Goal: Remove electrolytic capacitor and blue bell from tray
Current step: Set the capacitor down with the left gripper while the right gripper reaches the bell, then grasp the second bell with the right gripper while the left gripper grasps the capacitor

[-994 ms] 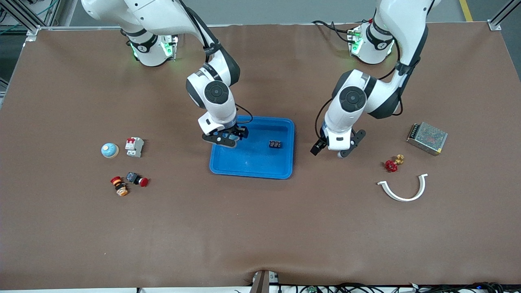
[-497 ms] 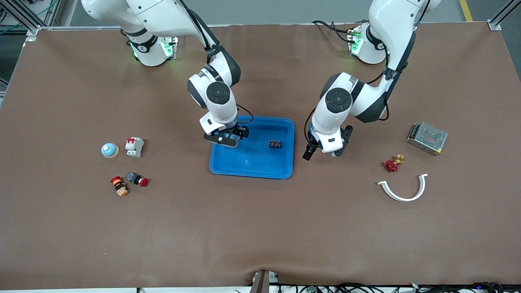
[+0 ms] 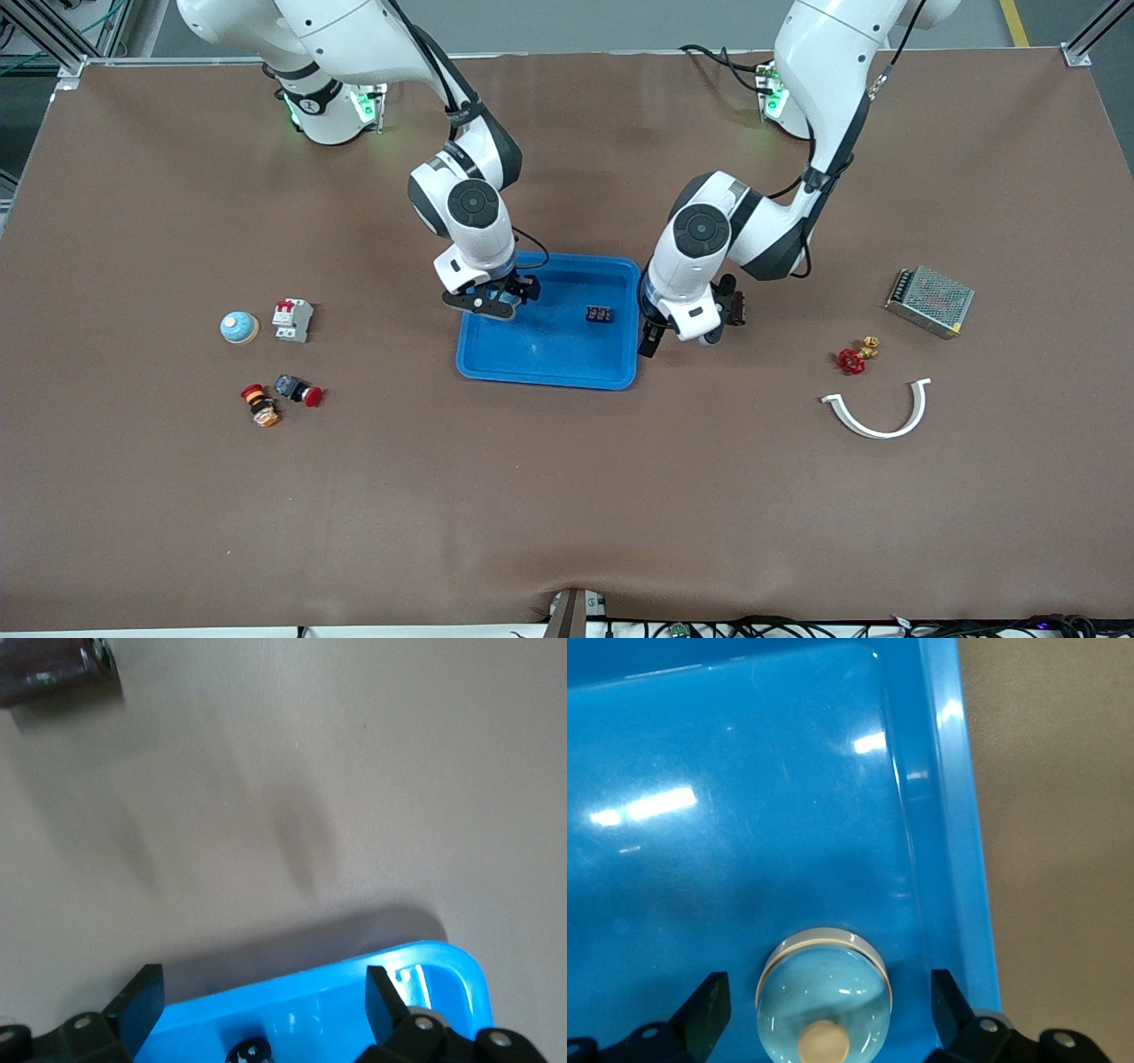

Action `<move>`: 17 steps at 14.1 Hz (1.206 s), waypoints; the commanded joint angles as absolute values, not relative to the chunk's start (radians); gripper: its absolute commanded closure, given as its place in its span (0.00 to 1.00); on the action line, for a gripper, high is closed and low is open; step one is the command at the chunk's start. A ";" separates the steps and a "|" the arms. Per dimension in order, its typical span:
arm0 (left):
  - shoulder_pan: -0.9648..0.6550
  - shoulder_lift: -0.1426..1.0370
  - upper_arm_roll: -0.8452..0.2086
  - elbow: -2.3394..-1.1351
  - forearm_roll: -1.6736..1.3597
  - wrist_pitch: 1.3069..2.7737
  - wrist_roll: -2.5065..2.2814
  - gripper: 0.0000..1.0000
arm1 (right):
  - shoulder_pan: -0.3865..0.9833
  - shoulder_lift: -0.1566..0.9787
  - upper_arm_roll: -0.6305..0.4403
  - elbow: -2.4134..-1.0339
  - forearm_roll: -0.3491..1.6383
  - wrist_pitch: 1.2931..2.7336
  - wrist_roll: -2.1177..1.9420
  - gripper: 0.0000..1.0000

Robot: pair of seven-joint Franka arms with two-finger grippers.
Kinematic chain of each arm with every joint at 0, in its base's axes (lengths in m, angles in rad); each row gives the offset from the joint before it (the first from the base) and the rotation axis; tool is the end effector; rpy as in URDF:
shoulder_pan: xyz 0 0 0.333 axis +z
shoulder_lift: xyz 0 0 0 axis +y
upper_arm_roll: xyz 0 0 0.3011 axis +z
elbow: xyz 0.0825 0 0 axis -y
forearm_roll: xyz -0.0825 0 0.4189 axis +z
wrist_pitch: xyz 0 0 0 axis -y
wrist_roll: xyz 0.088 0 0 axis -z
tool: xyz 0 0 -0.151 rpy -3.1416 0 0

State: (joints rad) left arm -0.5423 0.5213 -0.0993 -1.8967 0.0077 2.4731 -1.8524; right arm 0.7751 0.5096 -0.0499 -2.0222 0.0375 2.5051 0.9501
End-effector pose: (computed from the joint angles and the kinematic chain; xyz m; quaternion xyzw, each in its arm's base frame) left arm 0.5264 -0.3936 0.1494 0.8193 0.5723 -0.0117 0.0343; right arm 0.4575 0.4043 0.1065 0.9922 -0.1243 -0.0077 0.0104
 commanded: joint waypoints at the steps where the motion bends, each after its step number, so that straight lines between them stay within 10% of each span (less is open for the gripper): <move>1: -0.557 0.529 -0.092 -1.871 0.029 2.470 -1.914 0.00 | 0.796 0.523 -0.058 -2.026 0.028 2.522 0.962 0.00; 11: -0.623 0.587 -0.089 -1.821 0.063 2.467 -2.095 0.00 | 0.813 0.535 -0.058 -2.017 0.026 2.523 0.956 0.00; 17: -0.650 0.644 -0.092 -1.773 0.124 2.467 -2.201 0.00 | 0.807 0.535 -0.058 -2.019 0.028 2.522 0.957 0.55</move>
